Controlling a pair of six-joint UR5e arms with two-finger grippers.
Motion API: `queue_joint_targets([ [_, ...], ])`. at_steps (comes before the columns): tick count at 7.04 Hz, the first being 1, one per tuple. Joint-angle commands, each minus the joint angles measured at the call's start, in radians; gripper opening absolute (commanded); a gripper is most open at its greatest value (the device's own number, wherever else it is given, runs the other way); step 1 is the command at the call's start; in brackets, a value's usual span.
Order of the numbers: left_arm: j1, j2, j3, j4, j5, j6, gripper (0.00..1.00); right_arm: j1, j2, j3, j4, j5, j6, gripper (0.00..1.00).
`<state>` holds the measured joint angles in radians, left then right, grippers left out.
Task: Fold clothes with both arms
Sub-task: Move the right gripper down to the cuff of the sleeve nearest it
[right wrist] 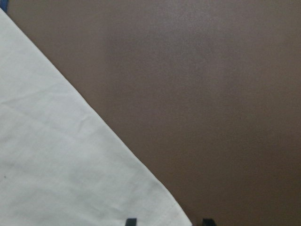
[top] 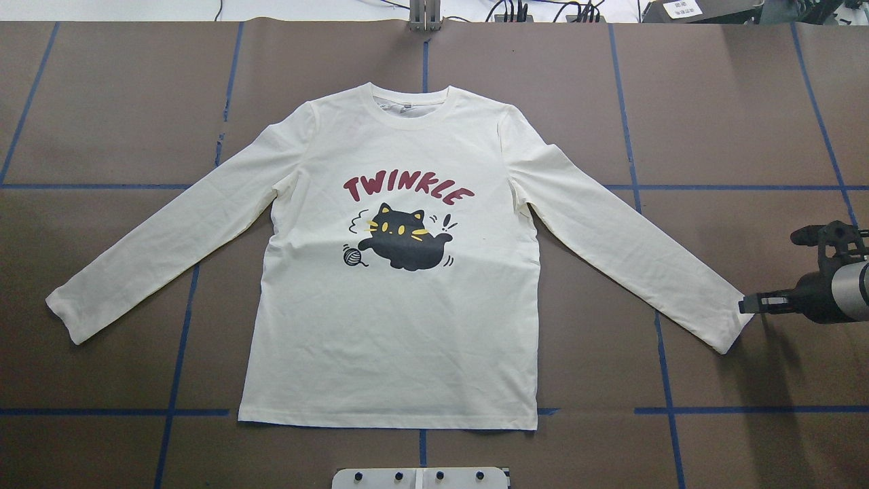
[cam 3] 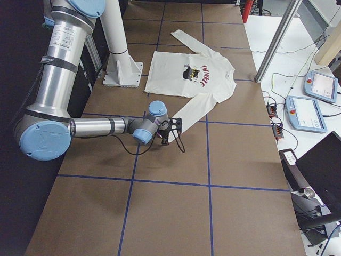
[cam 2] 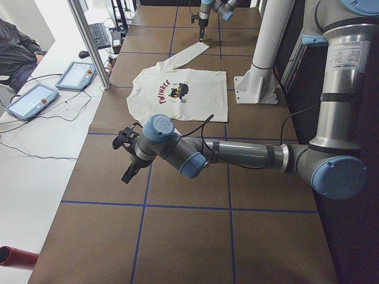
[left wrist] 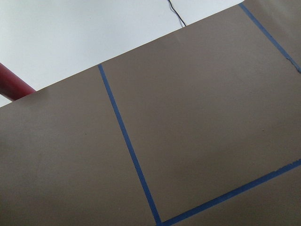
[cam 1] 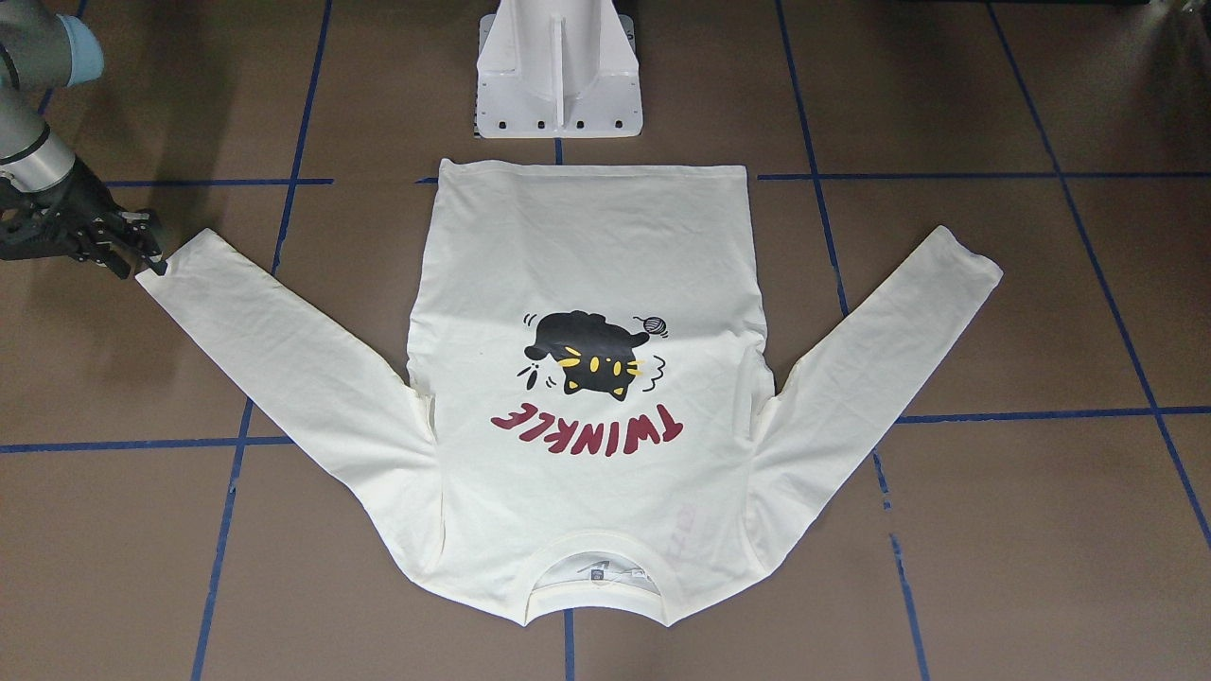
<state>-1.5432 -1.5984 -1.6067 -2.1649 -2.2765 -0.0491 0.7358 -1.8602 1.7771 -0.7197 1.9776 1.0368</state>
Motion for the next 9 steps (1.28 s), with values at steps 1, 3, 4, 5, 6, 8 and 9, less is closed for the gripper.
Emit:
queue_joint_targets([
  [1, 0.000, 0.000, 0.001, -0.001, 0.000, 0.000, 1.00, -0.015, -0.001, -0.013, 0.000, -0.017, 0.000, 0.54],
  [3, 0.000, 0.000, -0.001, -0.001, 0.000, 0.000, 1.00, -0.016, 0.001, -0.013, 0.003, -0.023, 0.003, 0.00],
  [4, 0.000, 0.000, -0.001, -0.001, 0.000, 0.000, 1.00, -0.016, 0.003, -0.013, 0.003, -0.032, 0.003, 0.00],
  [5, 0.000, 0.002, -0.002, -0.001, 0.000, 0.000, 1.00, -0.015, 0.007, -0.002, 0.003, -0.037, 0.000, 0.00],
  [6, 0.000, 0.002, -0.001, -0.001, 0.000, 0.000, 1.00, -0.016, 0.018, 0.014, -0.001, -0.031, 0.000, 0.00],
  [8, 0.000, 0.002, -0.001, -0.001, 0.000, -0.001, 1.00, 0.028, 0.041, 0.097, -0.064, -0.016, -0.004, 0.00],
  [9, 0.000, 0.005, -0.001, -0.001, 0.000, -0.002, 1.00, 0.077, 0.111, 0.198, -0.260, 0.021, -0.011, 0.00],
])
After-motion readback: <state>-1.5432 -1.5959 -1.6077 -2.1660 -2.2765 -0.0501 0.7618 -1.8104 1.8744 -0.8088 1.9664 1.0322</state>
